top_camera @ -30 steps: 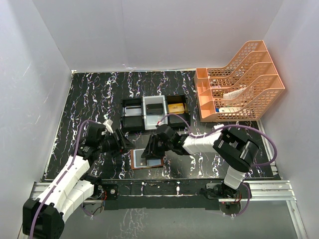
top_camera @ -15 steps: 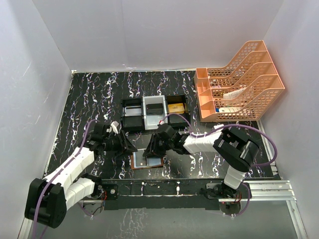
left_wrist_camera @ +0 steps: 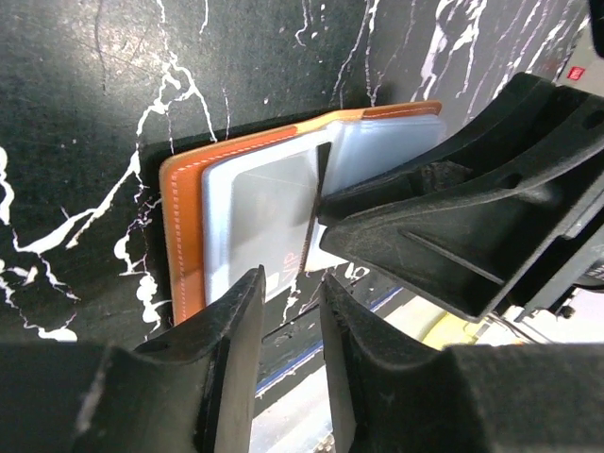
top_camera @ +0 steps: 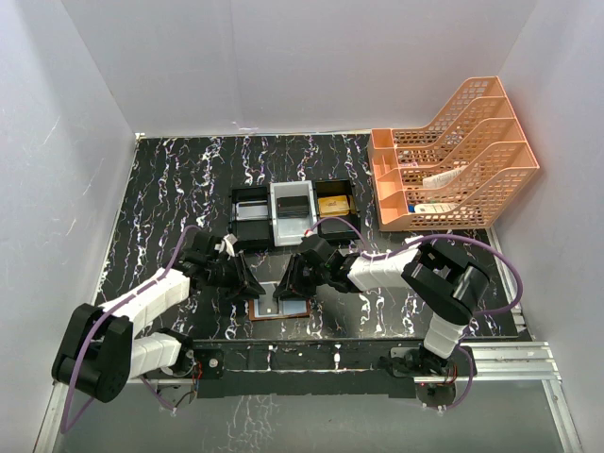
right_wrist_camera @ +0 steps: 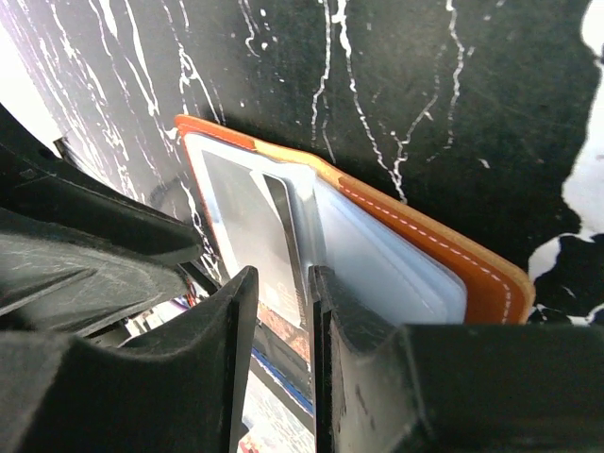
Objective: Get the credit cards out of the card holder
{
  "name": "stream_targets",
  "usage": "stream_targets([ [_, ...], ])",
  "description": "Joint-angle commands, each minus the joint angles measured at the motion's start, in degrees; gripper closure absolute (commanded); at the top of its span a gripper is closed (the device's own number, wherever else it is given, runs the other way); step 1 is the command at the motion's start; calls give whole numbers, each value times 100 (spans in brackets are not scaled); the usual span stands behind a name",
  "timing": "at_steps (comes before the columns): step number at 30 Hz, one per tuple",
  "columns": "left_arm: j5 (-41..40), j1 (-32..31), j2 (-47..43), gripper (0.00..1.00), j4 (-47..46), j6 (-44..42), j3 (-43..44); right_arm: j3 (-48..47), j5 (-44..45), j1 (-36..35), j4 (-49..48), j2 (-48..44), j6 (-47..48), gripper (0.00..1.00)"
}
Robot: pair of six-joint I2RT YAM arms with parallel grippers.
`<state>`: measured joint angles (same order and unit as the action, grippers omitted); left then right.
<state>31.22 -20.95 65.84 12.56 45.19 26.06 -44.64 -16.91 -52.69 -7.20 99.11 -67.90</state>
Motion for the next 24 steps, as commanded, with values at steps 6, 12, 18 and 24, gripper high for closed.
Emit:
stream_targets([
  [6, -675, -299, -70, 80, 123, 54, -160, 121, -58, 61, -185, 211, -129, 75],
  [12, -660, -321, 106, 81, 106, -10, -267, 132, -67, 83, -197, 218, -142, 75],
  [18, -555, -364, 302, 83, 15, -92, -321, 106, -100, 83, -209, 278, -145, 76],
  [24, -601, -384, 340, 86, 41, -107, -386, 111, -127, 84, -231, 301, -139, 82],
])
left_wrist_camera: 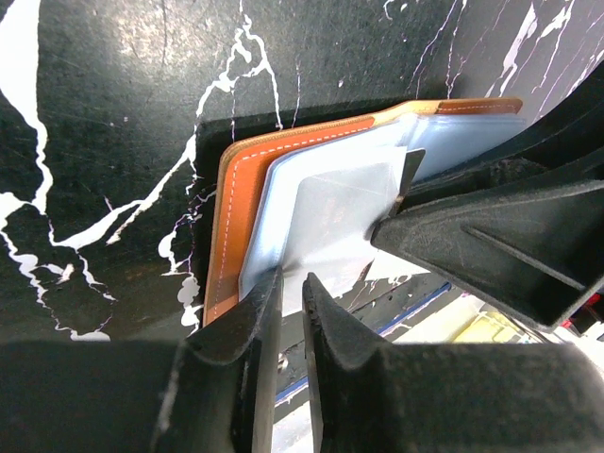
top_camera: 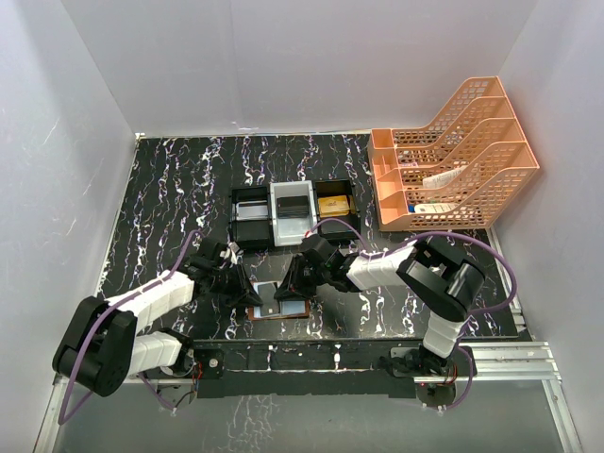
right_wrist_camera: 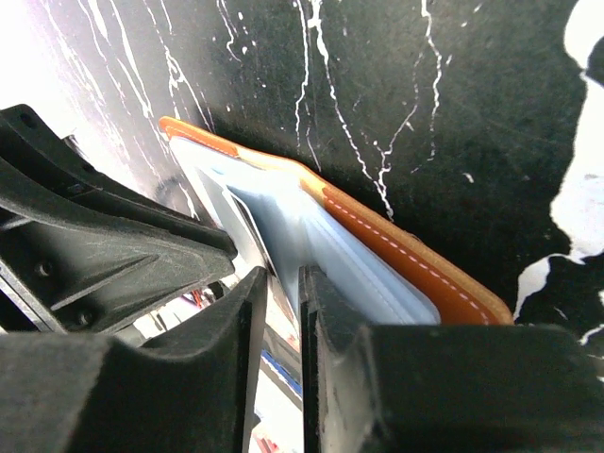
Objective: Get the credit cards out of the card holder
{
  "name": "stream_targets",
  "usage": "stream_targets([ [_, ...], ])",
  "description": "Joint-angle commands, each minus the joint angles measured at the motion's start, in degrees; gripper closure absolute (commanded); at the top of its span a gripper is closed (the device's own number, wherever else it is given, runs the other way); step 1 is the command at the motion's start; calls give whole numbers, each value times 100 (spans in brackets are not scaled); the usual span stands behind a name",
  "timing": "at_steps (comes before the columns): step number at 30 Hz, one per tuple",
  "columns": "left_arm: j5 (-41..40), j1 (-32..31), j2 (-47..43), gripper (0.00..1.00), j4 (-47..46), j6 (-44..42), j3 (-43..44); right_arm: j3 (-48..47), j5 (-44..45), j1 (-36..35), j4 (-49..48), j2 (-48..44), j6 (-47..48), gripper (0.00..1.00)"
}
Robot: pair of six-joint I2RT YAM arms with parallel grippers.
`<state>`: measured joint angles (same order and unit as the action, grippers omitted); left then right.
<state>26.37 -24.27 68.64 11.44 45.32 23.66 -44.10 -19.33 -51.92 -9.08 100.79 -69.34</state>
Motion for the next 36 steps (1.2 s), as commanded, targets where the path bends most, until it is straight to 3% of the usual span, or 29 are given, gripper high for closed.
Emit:
stream_targets([
  [1, -122, -51, 43, 86, 144, -108, -165, 59, 106, 7, -62, 121, 0, 84],
  [11, -233, -60, -61, 87, 240, -50, -178, 314, -73, 33, -666, -63, -130, 92],
  [23, -312, -60, -19, 89, 285, -45, -169, 825, -591, 50, -2187, -252, -511, 90],
  [29, -338, -60, -81, 90, 306, -7, -194, 911, -635, 70, -2279, -282, -539, 100],
  [36, -387, -60, -69, 90, 383, -29, -134, 973, -726, 218, -1984, -382, -401, 100],
])
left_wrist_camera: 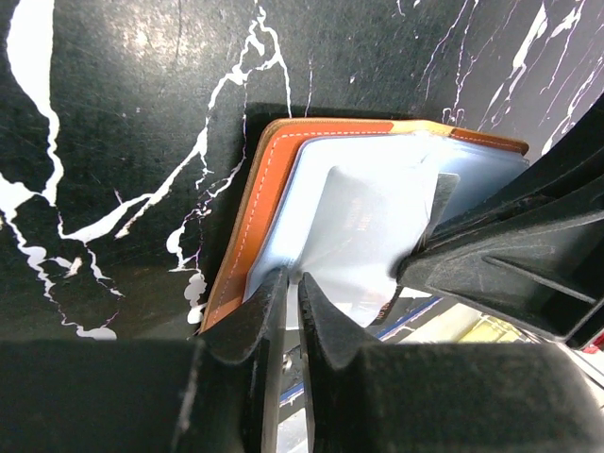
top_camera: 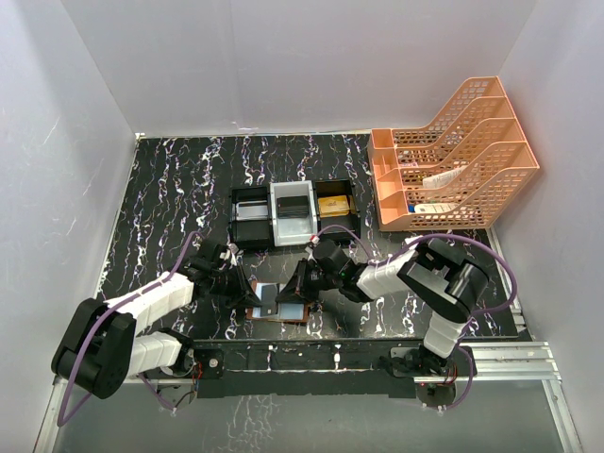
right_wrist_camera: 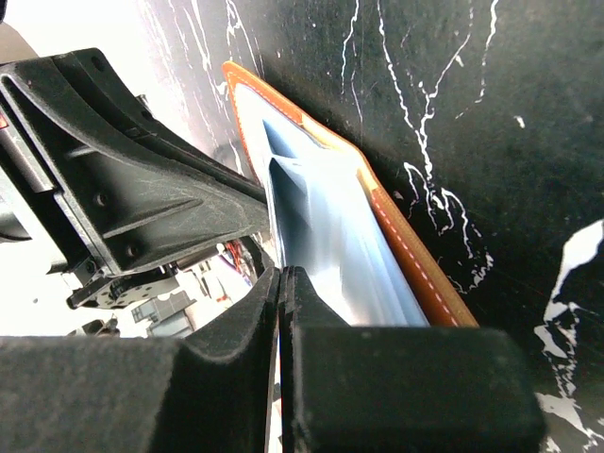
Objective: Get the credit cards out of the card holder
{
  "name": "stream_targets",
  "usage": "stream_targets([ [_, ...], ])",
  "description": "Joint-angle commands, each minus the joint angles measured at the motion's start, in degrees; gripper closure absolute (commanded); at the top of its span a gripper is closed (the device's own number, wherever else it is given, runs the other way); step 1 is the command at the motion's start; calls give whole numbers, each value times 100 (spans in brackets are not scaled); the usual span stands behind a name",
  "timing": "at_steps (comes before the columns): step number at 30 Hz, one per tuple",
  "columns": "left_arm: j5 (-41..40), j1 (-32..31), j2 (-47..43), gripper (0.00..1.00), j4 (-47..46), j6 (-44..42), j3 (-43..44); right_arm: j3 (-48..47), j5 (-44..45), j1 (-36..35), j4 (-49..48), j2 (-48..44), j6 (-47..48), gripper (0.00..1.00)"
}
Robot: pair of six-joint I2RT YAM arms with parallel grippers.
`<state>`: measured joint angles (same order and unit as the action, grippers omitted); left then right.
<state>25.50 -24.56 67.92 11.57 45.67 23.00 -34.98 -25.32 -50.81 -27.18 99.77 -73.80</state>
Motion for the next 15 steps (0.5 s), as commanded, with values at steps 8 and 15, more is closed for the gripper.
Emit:
stream_targets([
  [8, -284, -32, 59, 91, 346, -92, -56, 244, -380, 279, -290, -369, 83, 98],
  [15, -247, -32, 72, 91, 337, -115, -29, 184, -503, 291, -335, -173, 76, 94],
])
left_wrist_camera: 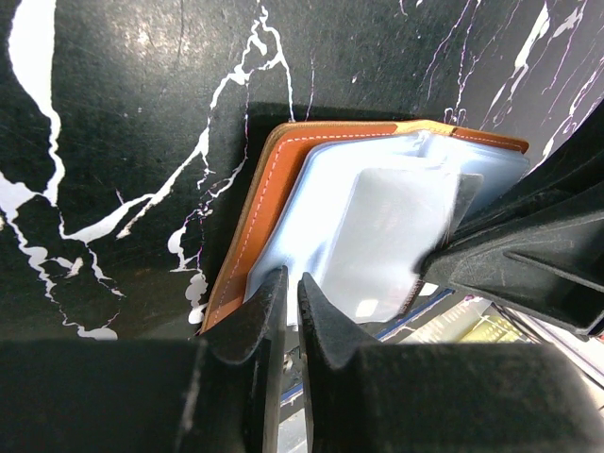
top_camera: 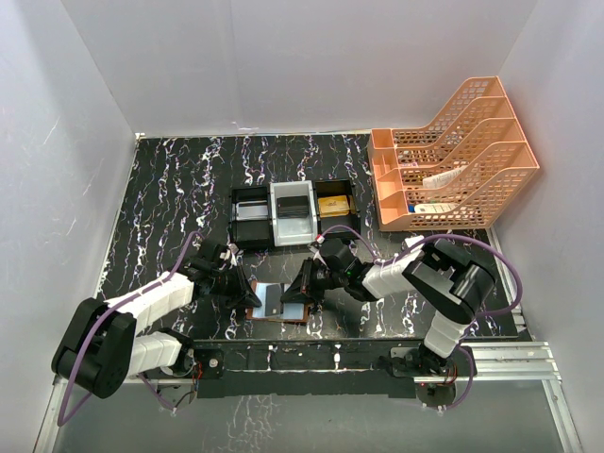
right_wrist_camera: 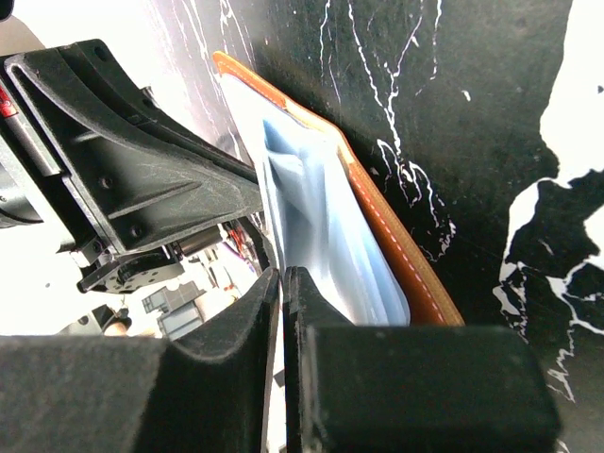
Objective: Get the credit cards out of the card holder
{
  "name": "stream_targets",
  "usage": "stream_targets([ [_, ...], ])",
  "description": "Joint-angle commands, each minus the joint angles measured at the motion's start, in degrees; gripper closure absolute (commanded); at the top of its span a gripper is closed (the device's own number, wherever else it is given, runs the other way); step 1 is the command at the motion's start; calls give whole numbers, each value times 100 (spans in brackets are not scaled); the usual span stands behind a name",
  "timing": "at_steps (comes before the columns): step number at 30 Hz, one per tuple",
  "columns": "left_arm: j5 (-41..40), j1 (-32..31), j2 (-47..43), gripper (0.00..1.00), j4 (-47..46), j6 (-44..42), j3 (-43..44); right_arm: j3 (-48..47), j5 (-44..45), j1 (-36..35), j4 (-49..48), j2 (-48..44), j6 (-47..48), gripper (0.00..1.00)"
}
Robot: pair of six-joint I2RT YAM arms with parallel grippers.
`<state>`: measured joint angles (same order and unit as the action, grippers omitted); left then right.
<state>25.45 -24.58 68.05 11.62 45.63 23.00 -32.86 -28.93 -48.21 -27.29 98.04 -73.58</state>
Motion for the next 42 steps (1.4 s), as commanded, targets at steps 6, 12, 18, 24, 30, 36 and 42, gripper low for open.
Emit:
stream_targets([
  [6, -216, -29, 90, 91, 335, -150, 11, -168, -232, 32, -472, 136, 1, 91],
  [12, -234, -29, 114, 91, 373, -176, 62, -177, -241, 31, -437, 350, -27, 96],
  [18, -234, -30, 110, 91, 404, -203, 125, -290, -243, 31, -470, 465, -44, 96],
  [24, -304, -29, 14, 89, 532, -190, 227, -293, -159, 54, -262, 302, -23, 100],
  [30, -552, -29, -275, 83, 1004, -336, 739, -254, -176, 173, 246, -167, 209, 100],
  [36, -629, -29, -265, 82, 1124, -373, 866, -109, -300, 289, 412, -256, 345, 100],
  [42, -188, -126, -587, 72, 698, -511, 1025, -123, -412, 294, 361, -181, 377, 100],
])
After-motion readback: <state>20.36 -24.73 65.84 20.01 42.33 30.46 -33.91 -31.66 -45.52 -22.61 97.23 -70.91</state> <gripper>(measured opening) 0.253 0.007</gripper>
